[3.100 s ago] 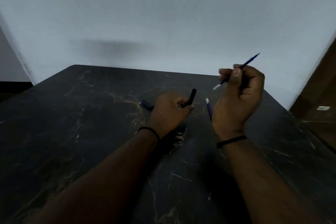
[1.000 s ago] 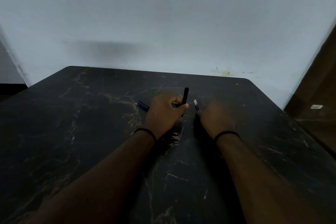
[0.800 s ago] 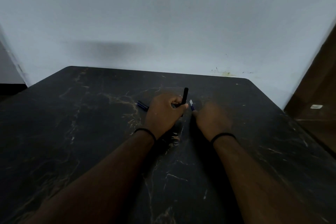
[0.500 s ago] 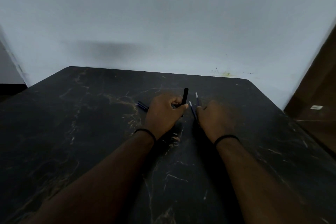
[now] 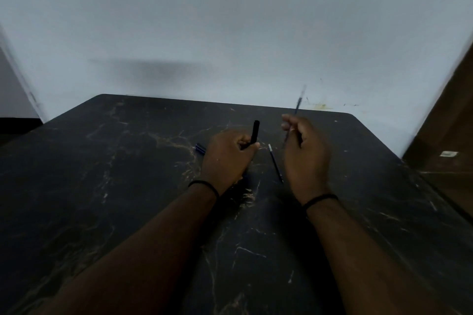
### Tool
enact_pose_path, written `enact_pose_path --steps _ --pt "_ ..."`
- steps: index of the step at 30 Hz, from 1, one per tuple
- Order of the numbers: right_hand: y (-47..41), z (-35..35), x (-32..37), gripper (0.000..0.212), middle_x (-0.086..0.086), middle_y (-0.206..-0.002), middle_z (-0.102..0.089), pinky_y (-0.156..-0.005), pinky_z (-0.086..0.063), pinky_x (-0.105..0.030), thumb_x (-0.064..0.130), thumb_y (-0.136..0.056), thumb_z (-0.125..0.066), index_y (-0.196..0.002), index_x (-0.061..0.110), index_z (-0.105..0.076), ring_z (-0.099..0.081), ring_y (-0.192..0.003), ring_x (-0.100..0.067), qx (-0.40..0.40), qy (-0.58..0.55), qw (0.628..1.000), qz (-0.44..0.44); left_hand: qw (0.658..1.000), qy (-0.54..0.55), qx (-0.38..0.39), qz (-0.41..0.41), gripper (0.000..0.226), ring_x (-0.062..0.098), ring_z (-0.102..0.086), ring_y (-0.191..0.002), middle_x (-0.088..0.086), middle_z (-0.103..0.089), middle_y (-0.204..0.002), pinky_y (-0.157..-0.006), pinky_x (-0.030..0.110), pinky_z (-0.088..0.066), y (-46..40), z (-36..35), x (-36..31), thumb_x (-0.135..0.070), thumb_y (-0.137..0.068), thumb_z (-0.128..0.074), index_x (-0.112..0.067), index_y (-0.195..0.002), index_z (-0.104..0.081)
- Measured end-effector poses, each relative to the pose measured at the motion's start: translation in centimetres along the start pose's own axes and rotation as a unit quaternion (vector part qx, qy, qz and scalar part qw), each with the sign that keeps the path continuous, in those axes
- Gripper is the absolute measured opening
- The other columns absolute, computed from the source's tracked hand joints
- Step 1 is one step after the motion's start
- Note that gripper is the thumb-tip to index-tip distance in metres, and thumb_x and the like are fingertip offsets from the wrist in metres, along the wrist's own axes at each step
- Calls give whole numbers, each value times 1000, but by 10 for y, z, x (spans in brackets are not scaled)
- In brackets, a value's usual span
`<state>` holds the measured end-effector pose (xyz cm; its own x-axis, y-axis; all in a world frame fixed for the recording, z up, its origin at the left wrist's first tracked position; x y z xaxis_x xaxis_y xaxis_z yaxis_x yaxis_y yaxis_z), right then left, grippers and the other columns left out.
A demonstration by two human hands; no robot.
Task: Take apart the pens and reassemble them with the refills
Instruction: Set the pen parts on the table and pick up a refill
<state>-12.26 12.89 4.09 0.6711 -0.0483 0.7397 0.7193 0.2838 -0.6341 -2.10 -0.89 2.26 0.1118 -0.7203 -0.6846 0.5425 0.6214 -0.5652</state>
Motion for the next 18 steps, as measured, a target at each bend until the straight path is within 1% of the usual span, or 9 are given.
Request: enact_pose_path --steps 2,3,6,8,9,11,13,15,18 --pt "-1 -3 -2 30 8 -88 -69 -63 -43 -8 8 -98 -53 -121 20 -68 -57 -69 5 0 -20 1000 -13 1000 -13 -4 10 8 -6 -65 -70 -22 -66 -71 -63 15 -52 -1 2 2 -33 -83 -75 -25 -83 -76" --pt "-1 -4 -2 29 10 -89 -69 -64 -43 -8 9 -98 -55 -121 22 -68 -58 -70 5 3 -35 999 -17 1000 -22 -8 10 9 -4 -64 -69 -19 -66 -70 -63 20 -54 -2 2 2 -33 -83 -75 -24 -81 -75" --pt "1 -5 1 19 11 -101 -72 -81 -50 -16 15 -97 -61 -112 24 -69 -67 -93 1 4 -84 996 -6 998 -53 -16 2 18 6 -63 -65 -8 -67 -70 -61 32 -56 -4 5 3 -33 -83 -73 -19 -72 -70" --pt "2 -2 5 10 11 -90 -71 -76 -50 -16 29 -99 -57 -99 27 -66 -66 -85 2 -25 -84 996 26 997 -78 -6 -2 20 8 -61 -65 -7 -65 -70 -60 32 -54 -6 4 5 -34 -85 -71 -20 -72 -67" --pt "3 0 9 18 13 -82 -69 -71 -48 -14 36 -101 -51 -93 26 -64 -64 -79 4 -48 -75 995 48 996 -91 1 0 20 6 -60 -65 -7 -64 -70 -58 30 -51 -7 4 6 -35 -86 -69 -21 -72 -66" --pt "4 4 15 27 17 -75 -64 -67 -47 -14 41 -103 -41 -93 26 -61 -63 -75 2 -78 -88 990 78 992 -127 11 0 22 2 -54 -63 -11 -57 -67 -54 21 -38 -8 5 7 -37 -88 -67 -25 -70 -60" --pt "5 5 19 25 17 -74 -63 -66 -51 -23 41 -105 -37 -96 31 -58 -62 -70 -5 -84 -133 984 85 988 -157 11 -11 25 3 -49 -61 -14 -50 -65 -52 18 -29 -9 6 5 -36 -89 -66 -29 -68 -53" --pt "6 5 21 20 12 -73 -62 -62 -52 -34 39 -105 -36 -97 38 -55 -60 -65 -9 -81 -176 978 81 985 -171 12 -25 18 7 -49 -64 -13 -50 -69 -52 20 -29 -9 7 4 -36 -89 -65 -30 -73 -58" --pt "9 4 24 22 7 -76 -65 -61 -50 -26 38 -104 -35 -100 30 -55 -60 -66 -6 -83 -189 975 86 981 -185 1 -50 11 12 -54 -71 -7 -60 -78 -57 26 -38 -8 8 3 -34 -87 -67 -24 -85 -70"
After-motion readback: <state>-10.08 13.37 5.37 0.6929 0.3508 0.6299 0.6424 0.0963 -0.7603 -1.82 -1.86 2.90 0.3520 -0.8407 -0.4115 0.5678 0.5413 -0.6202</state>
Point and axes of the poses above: each hand's wrist, its own y-axis away from the middle knuckle, its own z-axis out of the back of the hand, x = y × z, the point moved 5 cm from there along -y, towards the middle knuckle
